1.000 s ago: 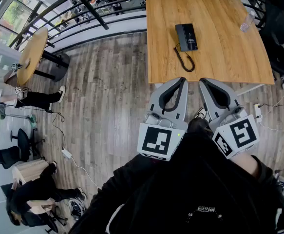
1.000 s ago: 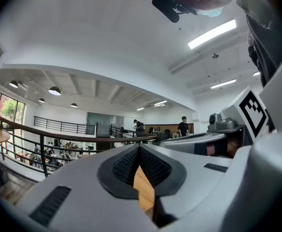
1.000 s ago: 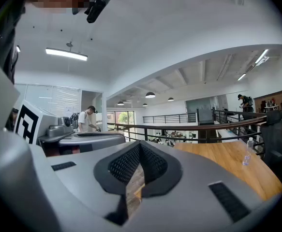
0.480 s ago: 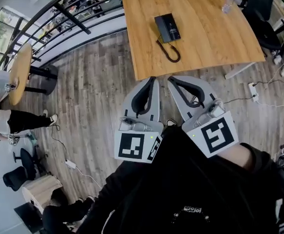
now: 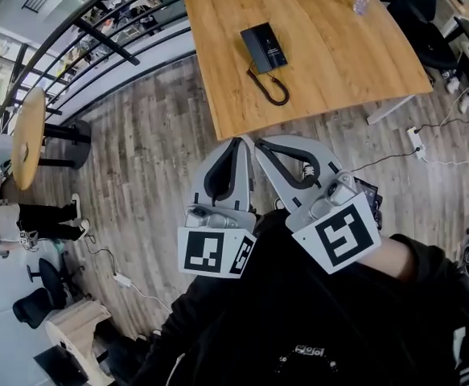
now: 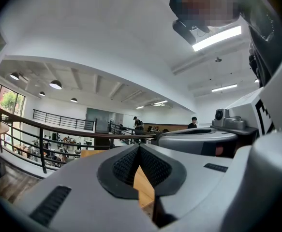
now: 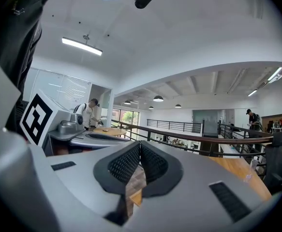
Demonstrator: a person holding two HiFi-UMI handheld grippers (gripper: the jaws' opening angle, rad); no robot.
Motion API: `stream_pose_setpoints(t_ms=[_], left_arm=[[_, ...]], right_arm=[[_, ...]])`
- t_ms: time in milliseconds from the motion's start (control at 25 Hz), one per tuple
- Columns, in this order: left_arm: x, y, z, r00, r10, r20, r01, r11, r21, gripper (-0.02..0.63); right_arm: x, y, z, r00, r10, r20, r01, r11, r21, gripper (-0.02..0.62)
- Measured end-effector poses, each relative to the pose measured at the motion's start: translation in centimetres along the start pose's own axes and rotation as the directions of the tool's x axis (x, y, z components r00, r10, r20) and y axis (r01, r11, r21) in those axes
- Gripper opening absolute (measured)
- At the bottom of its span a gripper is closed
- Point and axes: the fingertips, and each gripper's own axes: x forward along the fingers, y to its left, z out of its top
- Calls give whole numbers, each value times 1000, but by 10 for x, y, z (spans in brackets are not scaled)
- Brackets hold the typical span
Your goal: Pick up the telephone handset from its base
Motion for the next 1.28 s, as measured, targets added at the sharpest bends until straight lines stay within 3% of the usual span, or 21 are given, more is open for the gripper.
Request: stream_pose_setpoints(t_ms=[360,480,600,720,880,1120,1280], left_arm=[[12,33,6,996,90,15,-90,996,14,5],[8,38,15,993,115,34,-115,993,-21,5],[8,24,29,988,134,71,-129,990,-62,5],[34,40,15,981,192,30,-193,981,22,5],[47,74,-6,967,254,-15,-255,966,-42,5],[58,114,11,932,361,29,-359,932,-42,5],[76,122,25,918,393,47,-392,919,-40,5]], right_arm=[[33,-6,3,998,66,17,-65,998,-25,18],[39,-7,20,996,61,70,-64,997,43,18],[25,-17,28,998,58,26,-60,993,103,18],[51,-45,11,989,139,45,-143,986,82,18],[92,-44,-17,970,242,3,-242,970,39,18],[137,-45,-1,925,380,16,-380,925,-15,18],[151,-62,10,905,425,35,-425,905,3,18]])
